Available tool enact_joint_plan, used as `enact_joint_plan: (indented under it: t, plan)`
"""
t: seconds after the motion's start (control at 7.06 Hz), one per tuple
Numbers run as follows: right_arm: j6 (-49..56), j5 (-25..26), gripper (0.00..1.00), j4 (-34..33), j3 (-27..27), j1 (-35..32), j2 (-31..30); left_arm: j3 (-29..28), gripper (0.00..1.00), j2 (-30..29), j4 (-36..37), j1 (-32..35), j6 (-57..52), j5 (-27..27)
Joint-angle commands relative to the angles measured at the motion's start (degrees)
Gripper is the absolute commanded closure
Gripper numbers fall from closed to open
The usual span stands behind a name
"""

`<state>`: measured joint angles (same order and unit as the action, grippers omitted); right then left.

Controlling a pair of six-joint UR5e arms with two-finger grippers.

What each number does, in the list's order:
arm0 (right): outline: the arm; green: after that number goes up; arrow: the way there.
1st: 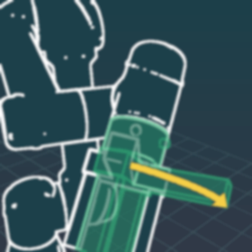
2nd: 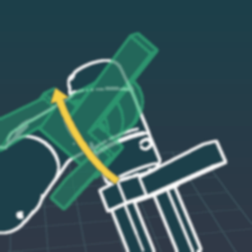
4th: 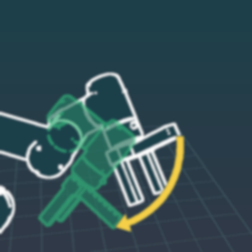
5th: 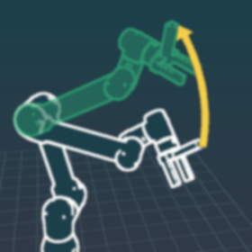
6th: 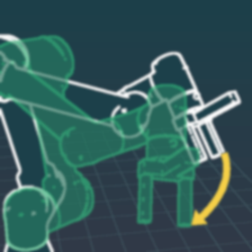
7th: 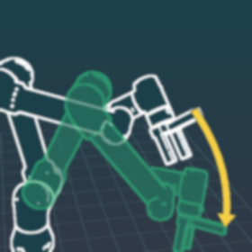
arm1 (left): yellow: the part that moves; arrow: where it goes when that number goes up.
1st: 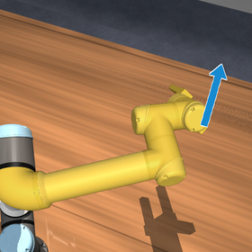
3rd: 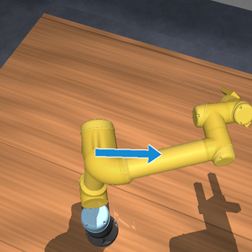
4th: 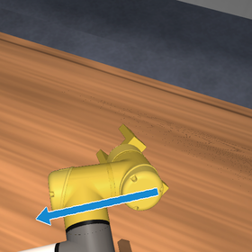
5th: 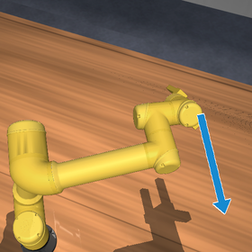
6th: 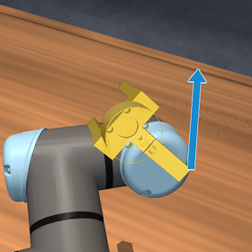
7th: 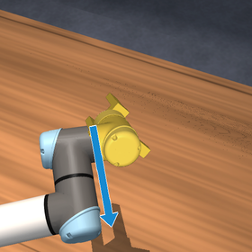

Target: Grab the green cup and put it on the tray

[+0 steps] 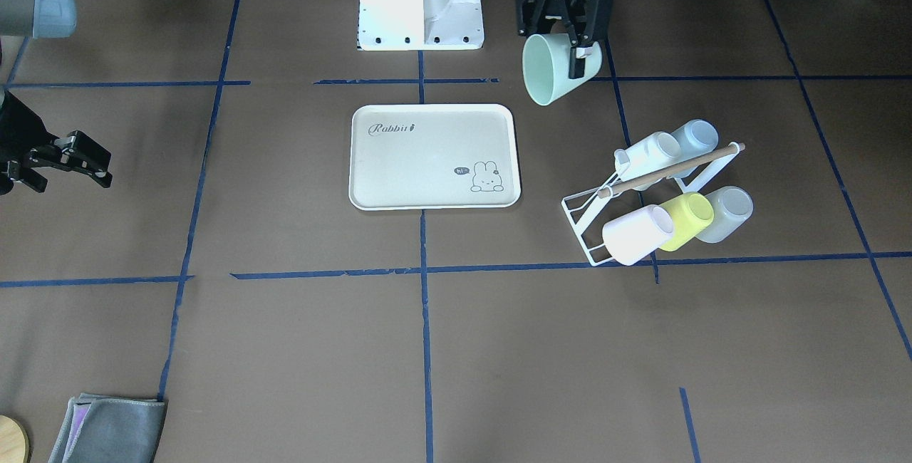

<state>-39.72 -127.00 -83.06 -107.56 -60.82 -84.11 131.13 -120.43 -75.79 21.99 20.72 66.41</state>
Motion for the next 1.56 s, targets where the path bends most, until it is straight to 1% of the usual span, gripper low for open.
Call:
enact_joint_plan:
  t: [0.0,0.14,0.42,0.71,0.85,0.99,1.13,1.27,1.42]
  plan:
    - [0.0,0.0,0.00,0.1,0.0,0.0,0.0,-6.2,0.78,-0.1,-16.6,-1.2,10.9,2.2]
    - [0.0,0.0,0.00,0.0,0.0,0.0,0.0,-10.0,0.78,0.5,-27.2,-1.9,13.7,2.2]
    - [0.0,0.0,0.00,0.1,0.0,0.0,0.0,-18.9,0.78,0.7,-48.2,-1.9,13.9,2.1]
    - [0.0,0.0,0.00,0.1,0.1,-0.2,0.0,-26.8,0.78,0.8,-65.5,-2.0,13.7,2.0]
    - [0.1,0.0,0.00,0.1,0.1,-0.3,0.0,-33.6,0.78,0.8,-76.9,-2.0,13.5,1.8]
    - [0.0,0.0,0.00,0.1,0.1,-0.3,0.0,-41.8,0.78,0.9,-88.5,-2.0,13.2,1.6]
    - [0.0,-0.1,0.00,0.1,0.1,-0.3,0.0,-48.4,0.78,1.2,-96.8,-2.0,13.0,1.5]
    - [0.0,-0.1,0.00,0.1,0.0,-0.3,0.0,-51.5,0.78,1.3,-100.1,-2.1,12.9,1.4]
    - [0.0,-0.1,0.00,0.1,-0.1,-0.3,0.0,-52.5,0.78,1.3,-101.5,-3.1,12.9,0.0]
